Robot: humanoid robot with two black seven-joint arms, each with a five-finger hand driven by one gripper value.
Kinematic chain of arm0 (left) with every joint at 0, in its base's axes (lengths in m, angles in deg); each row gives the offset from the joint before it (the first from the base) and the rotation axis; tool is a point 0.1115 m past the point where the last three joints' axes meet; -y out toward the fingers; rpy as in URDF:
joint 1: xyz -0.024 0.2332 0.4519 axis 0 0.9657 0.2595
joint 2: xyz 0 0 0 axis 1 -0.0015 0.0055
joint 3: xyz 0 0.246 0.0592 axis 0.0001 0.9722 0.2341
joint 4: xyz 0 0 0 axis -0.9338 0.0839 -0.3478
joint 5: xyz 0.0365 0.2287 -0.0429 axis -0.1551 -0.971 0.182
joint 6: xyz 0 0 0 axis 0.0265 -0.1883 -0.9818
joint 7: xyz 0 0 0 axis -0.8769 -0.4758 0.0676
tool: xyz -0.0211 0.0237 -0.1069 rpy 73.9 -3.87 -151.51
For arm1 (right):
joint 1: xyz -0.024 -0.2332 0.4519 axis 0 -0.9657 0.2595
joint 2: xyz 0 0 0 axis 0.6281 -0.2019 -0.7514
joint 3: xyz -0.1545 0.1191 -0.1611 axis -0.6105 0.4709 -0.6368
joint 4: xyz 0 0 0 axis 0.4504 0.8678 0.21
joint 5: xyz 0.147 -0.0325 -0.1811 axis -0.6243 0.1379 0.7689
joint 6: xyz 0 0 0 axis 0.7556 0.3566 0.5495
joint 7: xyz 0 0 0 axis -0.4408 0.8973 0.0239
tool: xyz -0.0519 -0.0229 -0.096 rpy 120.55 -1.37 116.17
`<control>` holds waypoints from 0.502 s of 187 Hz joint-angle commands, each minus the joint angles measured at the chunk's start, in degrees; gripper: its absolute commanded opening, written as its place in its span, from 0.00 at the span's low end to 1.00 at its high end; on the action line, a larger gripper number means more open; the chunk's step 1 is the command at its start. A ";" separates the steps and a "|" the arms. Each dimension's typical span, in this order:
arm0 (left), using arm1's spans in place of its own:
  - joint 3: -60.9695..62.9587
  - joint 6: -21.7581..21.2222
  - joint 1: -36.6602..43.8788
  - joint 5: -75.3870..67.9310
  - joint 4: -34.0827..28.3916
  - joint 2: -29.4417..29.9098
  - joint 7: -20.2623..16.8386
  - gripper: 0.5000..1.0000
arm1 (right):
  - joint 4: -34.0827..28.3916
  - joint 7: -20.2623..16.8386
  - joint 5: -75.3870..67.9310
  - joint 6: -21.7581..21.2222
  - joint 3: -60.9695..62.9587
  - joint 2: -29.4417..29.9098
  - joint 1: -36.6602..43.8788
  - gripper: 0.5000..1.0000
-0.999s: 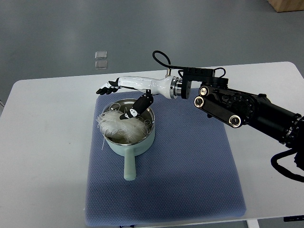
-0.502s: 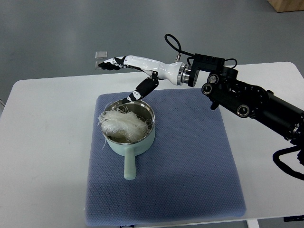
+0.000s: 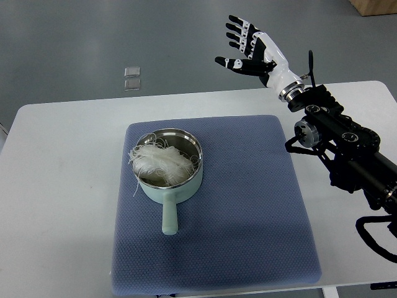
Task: Put vermicelli into pot with right hand
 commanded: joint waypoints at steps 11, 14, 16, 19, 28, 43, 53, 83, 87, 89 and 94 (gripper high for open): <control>0.01 0.00 0.00 0.00 0.02 0.00 0.05 1.00 | 6.64 -0.24 -11.23 3.87 -0.84 0.26 -0.03 0.85; -0.08 0.00 0.00 0.00 0.02 0.00 0.05 1.00 | 6.91 -0.33 -11.76 3.87 -0.76 0.35 -0.03 0.85; -0.08 0.00 0.00 0.00 0.02 0.00 0.05 1.00 | 7.26 -0.42 -12.38 3.96 -0.76 0.35 -0.03 0.85; 0.01 0.00 0.00 0.00 0.02 0.00 0.05 1.00 | 7.78 -0.77 -13.43 4.05 -0.67 0.35 -0.03 0.85; 0.01 0.00 0.00 0.00 0.02 0.00 -0.03 1.00 | 8.40 -1.91 -15.89 4.40 -0.49 0.44 -0.11 0.85; 0.01 0.00 0.00 0.00 -0.07 0.00 -0.03 1.00 | 8.75 -4.55 -21.78 4.84 -0.58 0.44 -0.47 0.85; 0.01 0.00 0.00 0.00 -0.07 0.00 0.05 1.00 | 8.75 -4.99 -25.12 4.58 -0.76 0.26 -1.17 0.85; -0.08 0.00 0.00 0.00 -0.07 0.00 -0.03 1.00 | 8.67 -4.02 -26.79 4.23 -0.67 0.52 -2.57 0.85; -0.08 0.00 0.00 0.00 -0.07 0.00 -0.03 1.00 | 8.67 -3.76 -26.79 4.23 -0.67 0.52 -2.93 0.85; -0.08 0.00 0.00 0.00 0.02 0.00 0.05 1.00 | 8.67 -3.58 -26.79 4.23 -0.67 0.52 -3.19 0.85; 0.01 0.00 0.00 0.00 0.02 0.00 0.05 1.00 | 8.67 -3.23 -26.79 4.23 -0.67 0.61 -3.37 0.85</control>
